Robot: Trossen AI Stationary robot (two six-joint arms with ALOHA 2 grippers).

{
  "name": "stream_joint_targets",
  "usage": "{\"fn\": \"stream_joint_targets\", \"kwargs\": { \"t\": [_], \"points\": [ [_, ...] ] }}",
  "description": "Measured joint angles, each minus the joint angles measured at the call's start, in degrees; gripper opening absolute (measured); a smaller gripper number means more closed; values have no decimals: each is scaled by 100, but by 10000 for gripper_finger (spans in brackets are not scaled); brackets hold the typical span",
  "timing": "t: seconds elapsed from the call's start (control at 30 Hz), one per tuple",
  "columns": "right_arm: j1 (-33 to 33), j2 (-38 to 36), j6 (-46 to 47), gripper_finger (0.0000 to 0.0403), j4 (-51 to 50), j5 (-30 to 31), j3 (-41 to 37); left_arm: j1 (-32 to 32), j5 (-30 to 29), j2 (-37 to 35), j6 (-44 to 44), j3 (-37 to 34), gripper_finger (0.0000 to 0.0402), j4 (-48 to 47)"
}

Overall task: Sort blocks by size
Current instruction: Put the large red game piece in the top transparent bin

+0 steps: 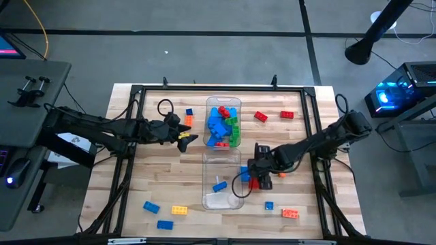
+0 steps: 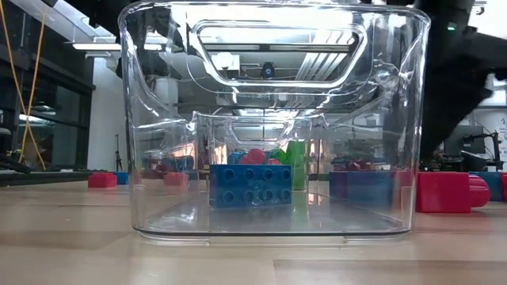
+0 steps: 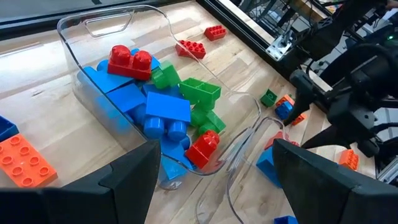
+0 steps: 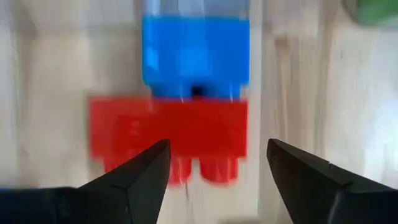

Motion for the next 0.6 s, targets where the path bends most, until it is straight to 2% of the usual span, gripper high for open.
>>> {"fn": "stream_joint_targets", "kwargs": {
  "t": [0.23, 0.33, 0.47, 0.6],
  "points": [
    [-2, 66, 422, 259, 716, -362, 31, 0, 0, 0, -2, 0, 294, -2],
    [91, 255, 712, 239, 706, -336, 18, 0, 0, 0, -2, 0, 294, -22],
    [268, 471, 958, 168, 954, -295, 21, 0, 1, 0, -2, 1, 294, -62],
    [505, 579, 1371, 51, 978, -399, 46, 0, 2, 0, -2, 0, 294, -95]
  ]
}}
